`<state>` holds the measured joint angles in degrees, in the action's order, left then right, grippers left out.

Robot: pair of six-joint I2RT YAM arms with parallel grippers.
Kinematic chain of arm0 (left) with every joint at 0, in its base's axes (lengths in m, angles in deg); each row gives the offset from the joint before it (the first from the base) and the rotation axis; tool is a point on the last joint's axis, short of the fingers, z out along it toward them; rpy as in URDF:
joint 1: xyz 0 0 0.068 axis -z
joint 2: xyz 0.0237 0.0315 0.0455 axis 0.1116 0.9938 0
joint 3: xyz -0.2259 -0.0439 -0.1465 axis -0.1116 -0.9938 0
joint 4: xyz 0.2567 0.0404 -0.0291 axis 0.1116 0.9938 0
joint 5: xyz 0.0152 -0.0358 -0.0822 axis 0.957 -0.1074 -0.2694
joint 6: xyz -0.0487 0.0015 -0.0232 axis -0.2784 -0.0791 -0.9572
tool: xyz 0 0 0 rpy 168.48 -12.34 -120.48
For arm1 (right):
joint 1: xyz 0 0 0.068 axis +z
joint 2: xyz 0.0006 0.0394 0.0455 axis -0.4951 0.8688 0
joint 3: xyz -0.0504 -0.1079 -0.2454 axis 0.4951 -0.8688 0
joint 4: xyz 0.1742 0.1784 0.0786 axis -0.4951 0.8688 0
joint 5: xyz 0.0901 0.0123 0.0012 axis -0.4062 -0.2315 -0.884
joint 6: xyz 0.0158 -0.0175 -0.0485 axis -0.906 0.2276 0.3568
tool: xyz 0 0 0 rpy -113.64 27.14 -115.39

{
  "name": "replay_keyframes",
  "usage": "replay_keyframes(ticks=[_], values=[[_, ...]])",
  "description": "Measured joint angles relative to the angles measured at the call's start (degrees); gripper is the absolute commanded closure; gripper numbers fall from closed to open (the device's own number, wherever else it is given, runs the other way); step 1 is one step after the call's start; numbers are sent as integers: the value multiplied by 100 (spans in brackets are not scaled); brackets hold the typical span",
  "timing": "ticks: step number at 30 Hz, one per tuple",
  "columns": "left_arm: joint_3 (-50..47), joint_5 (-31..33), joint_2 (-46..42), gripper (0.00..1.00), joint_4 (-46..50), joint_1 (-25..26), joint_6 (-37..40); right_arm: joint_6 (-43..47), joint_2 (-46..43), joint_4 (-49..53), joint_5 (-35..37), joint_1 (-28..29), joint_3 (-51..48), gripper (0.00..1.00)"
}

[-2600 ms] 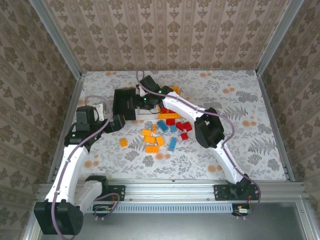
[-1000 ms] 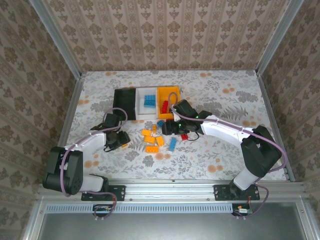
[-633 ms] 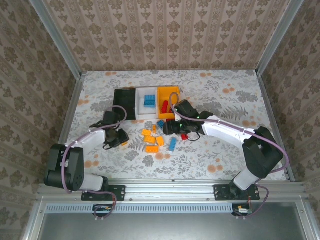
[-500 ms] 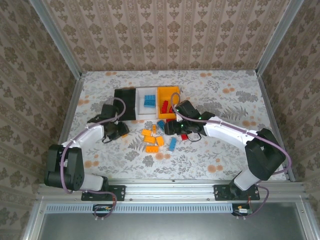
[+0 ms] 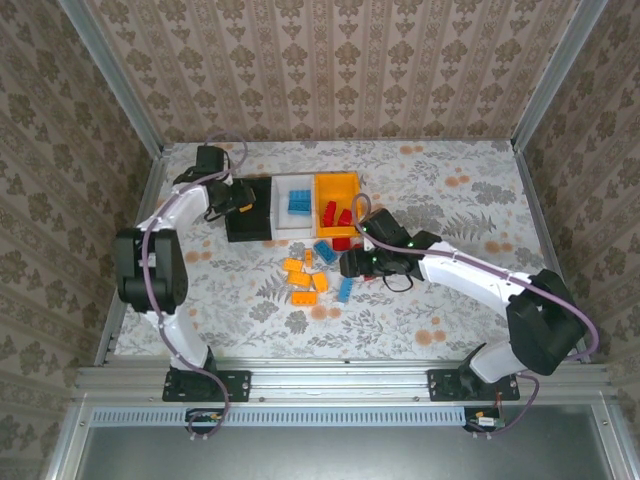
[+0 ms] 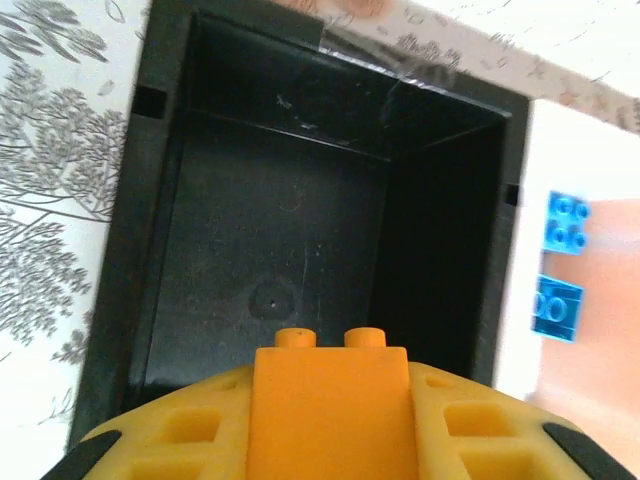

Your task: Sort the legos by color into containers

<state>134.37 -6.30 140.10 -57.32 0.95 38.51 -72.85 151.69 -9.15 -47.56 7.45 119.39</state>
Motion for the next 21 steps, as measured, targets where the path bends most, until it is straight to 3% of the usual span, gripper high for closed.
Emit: replay_keyframes(ticks=[2, 5, 10, 14, 17, 21], values=[[81, -39, 223, 52, 33, 7, 66, 26, -85, 24, 48, -17, 0, 39], [107, -118, 326, 45, 63, 17, 103, 39, -120, 52, 94, -26, 0, 39], [-26, -129, 76, 39, 103, 17, 120, 39, -120, 125, 98, -39, 0, 39], [-568, 4, -817, 39, 219, 142, 216, 39, -122, 153, 116, -42, 0, 38], [-1080, 149, -1753, 35, 308, 619, 391, 39, -138, 170, 151, -52, -31, 39], [-2002, 129, -2736, 22, 341, 1729, 494, 37, -184, 190, 227, -72, -240, 38]])
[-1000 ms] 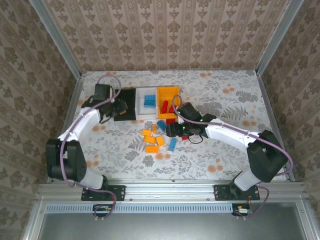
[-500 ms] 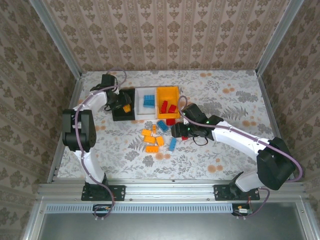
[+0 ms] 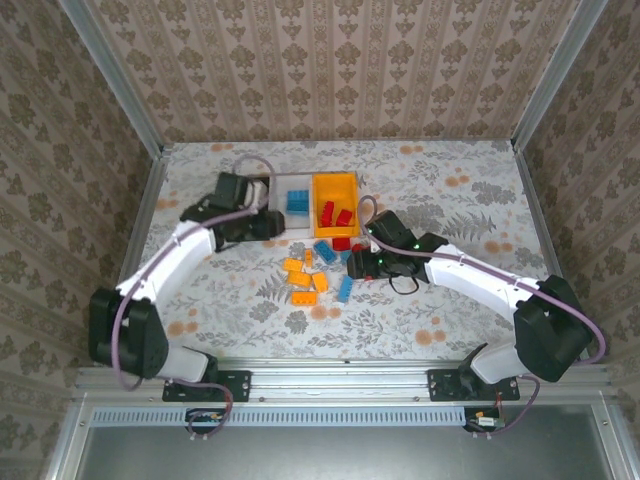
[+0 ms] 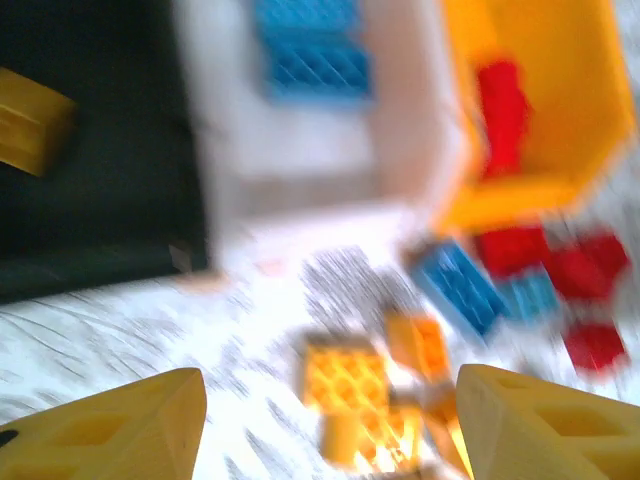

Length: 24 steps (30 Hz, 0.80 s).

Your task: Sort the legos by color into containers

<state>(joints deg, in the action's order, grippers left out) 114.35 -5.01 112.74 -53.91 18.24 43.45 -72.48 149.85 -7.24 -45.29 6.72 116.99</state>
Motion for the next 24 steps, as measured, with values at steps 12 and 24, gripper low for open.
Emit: replay_keyframes(ticks=[12, 24], values=[[-1303, 424, 87, 8, -7, 2323, -955, -52, -599, 90, 83, -15, -538, 38], [-1003, 852, 1163, 10, 4, 2594, -1349, -87, -866, 87, 168, -81, -774, 37]])
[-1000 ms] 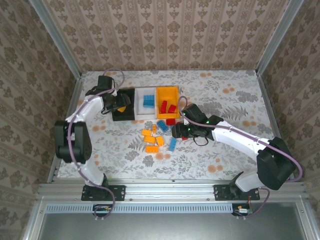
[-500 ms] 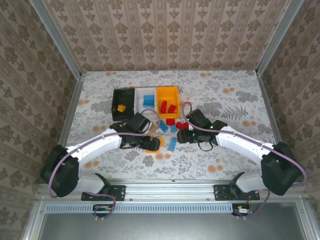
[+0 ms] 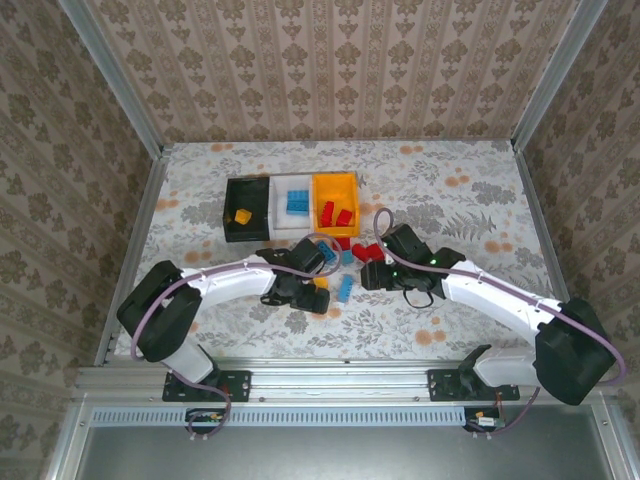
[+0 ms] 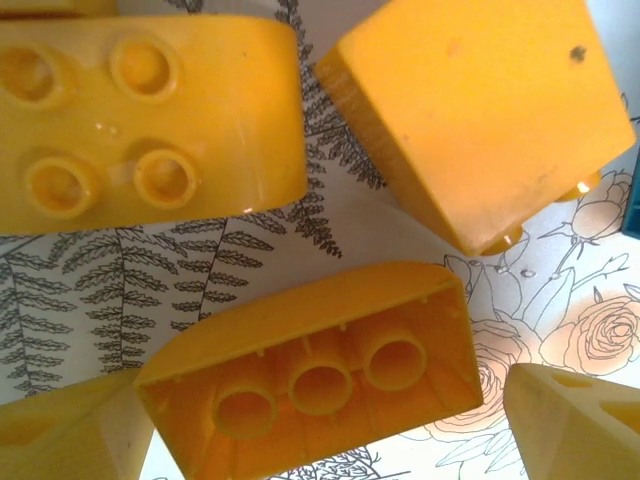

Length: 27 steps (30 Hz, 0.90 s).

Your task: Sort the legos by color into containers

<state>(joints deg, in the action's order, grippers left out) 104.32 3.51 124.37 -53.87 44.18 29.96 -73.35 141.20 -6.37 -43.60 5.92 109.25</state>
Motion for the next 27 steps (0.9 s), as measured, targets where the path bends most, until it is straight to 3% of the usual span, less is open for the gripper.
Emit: replay_keyframes(ticks=[3, 13, 20, 24, 27], values=[[92, 74, 50, 12, 24, -2, -7, 0, 0, -2, 0, -20, -63, 37], [382, 111, 400, 34, 57, -37, -63, -2, 20, -2, 0, -35, -87, 37], [378, 107, 42, 35, 275, -96, -68, -9, 20, -9, -2, -59, -87, 37], [387, 83, -566, 35, 546, -487, 22, -33, 42, -37, -11, -59, -87, 37], [518, 35, -1051, 35, 861, -1147, 306, -146, 190, -44, -107, -42, -68, 37]])
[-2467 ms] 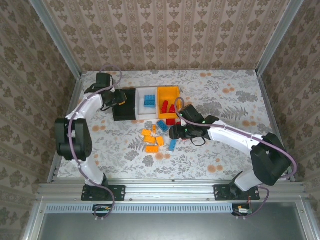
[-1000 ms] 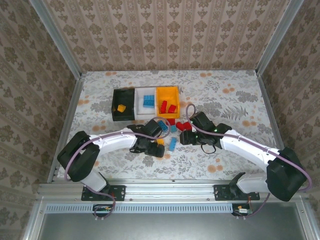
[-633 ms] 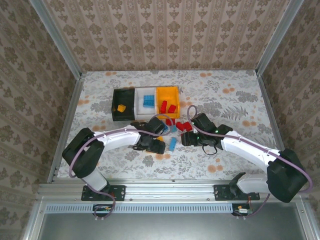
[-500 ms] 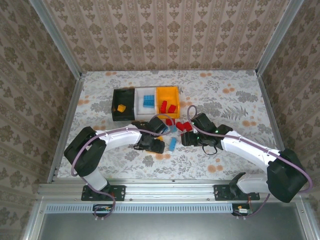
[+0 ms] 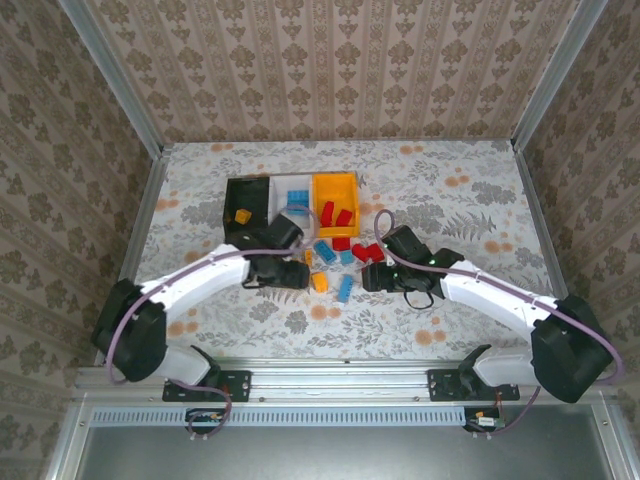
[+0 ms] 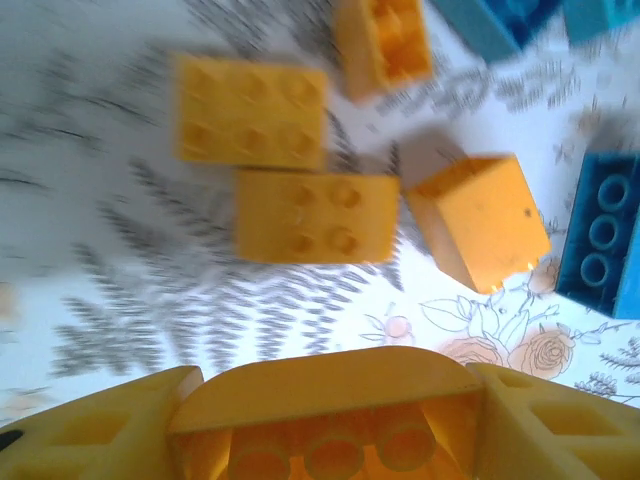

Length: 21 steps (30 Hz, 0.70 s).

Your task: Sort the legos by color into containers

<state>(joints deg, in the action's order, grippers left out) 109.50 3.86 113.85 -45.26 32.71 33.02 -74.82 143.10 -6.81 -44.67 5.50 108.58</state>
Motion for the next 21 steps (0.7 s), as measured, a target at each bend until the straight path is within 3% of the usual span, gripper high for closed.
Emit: replay_keyframes(ticks=[6, 9, 16, 21], values=[[828, -179, -160, 35, 402, -1845, 846, -358, 885, 72, -46, 431, 372, 37], [1311, -264, 70, 35, 472, -2511, 1204, -490, 1305, 144, -26, 695, 629, 37], [1987, -557, 1064, 36, 391, -3119, 1613, -664, 1985, 282, 127, 973, 1268, 37], [2306, -691, 1775, 36, 352, -3257, 1696, -745, 2347, 363, 251, 973, 1624, 38]])
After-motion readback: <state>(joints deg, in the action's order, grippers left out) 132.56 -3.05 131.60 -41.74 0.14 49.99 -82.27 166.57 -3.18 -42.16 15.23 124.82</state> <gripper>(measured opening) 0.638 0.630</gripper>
